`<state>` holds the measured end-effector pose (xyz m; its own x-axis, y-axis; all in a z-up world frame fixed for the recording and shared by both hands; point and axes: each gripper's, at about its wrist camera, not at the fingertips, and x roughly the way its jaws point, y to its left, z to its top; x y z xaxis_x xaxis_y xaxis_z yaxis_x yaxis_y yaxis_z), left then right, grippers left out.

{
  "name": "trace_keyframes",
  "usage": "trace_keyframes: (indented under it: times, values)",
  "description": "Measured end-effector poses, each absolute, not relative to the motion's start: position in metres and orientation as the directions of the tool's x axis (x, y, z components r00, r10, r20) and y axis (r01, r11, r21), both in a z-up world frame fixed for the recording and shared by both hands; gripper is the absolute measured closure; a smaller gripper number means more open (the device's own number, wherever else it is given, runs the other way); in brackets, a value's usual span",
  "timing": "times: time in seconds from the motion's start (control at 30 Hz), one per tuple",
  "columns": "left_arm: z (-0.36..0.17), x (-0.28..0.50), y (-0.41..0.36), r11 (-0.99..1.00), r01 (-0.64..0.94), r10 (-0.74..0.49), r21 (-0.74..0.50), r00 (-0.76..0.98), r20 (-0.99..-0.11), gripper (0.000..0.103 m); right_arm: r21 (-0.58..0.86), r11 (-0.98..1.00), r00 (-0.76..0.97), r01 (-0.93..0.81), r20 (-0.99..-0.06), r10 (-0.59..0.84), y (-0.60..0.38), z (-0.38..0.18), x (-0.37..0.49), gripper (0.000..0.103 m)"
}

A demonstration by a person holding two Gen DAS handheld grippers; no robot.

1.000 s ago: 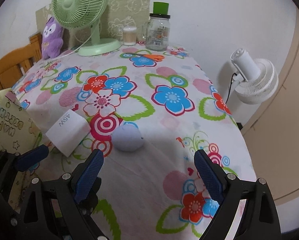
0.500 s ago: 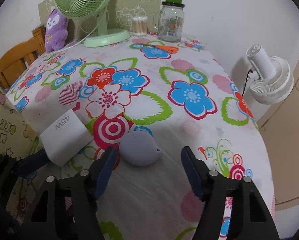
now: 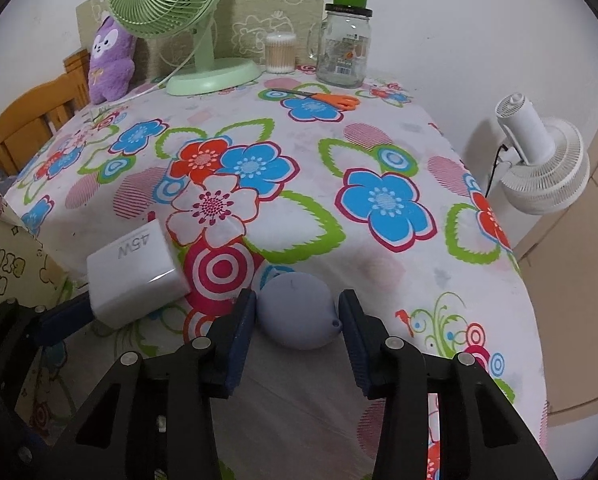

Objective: Organize rigid objects
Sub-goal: 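Grasp the white charger with the left gripper while the right gripper grasps the grey pebble, then lift the charger with the left gripper while the right gripper lifts the grey pebble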

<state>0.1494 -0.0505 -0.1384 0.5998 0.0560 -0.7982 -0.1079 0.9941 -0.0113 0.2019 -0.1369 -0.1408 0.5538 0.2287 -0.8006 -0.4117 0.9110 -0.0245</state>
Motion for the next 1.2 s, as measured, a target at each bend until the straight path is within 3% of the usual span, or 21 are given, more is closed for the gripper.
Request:
trace_keyframes:
  times: [0.1, 0.3, 0.57, 0.67, 0.73, 0.87, 1.2]
  values:
    - [-0.137, 0.149, -0.054, 0.995, -0.098, 0.046, -0.017, 0.600, -0.799, 0.057, -0.024, 0.914, 0.559, -0.405, -0.798, 0.226, -0.140, -0.139, 0.200, 0.057]
    - [-0.135, 0.148, -0.060, 0.997, -0.076, 0.029, -0.020, 0.596, -0.802, 0.077, -0.029, 0.922, 0.566, -0.387, -0.797, 0.213, -0.147, -0.136, 0.196, 0.057]
    - [-0.128, 0.144, -0.070, 0.999, -0.044, 0.027, 0.000, 0.611, -0.791, 0.078, -0.038, 0.931, 0.579, -0.364, -0.792, 0.194, -0.157, -0.132, 0.192, 0.057]
    - [-0.125, 0.143, -0.070, 0.999, -0.053, 0.040, 0.010, 0.612, -0.790, 0.076, -0.034, 0.933, 0.586, -0.357, -0.786, 0.196, -0.159, -0.129, 0.190, 0.057]
    - [-0.122, 0.142, -0.069, 0.998, -0.063, 0.053, 0.018, 0.614, -0.787, 0.065, -0.025, 0.935, 0.587, -0.353, -0.785, 0.200, -0.160, -0.126, 0.189, 0.057]
    - [-0.113, 0.141, -0.068, 0.998, -0.057, 0.062, 0.033, 0.626, -0.777, 0.062, -0.015, 0.937, 0.597, -0.348, -0.774, 0.210, -0.162, -0.119, 0.187, 0.057]
    - [-0.109, 0.158, -0.057, 0.997, -0.061, 0.070, 0.041, 0.629, -0.774, 0.032, 0.009, 0.945, 0.611, -0.326, -0.761, 0.218, -0.162, -0.109, 0.195, 0.057]
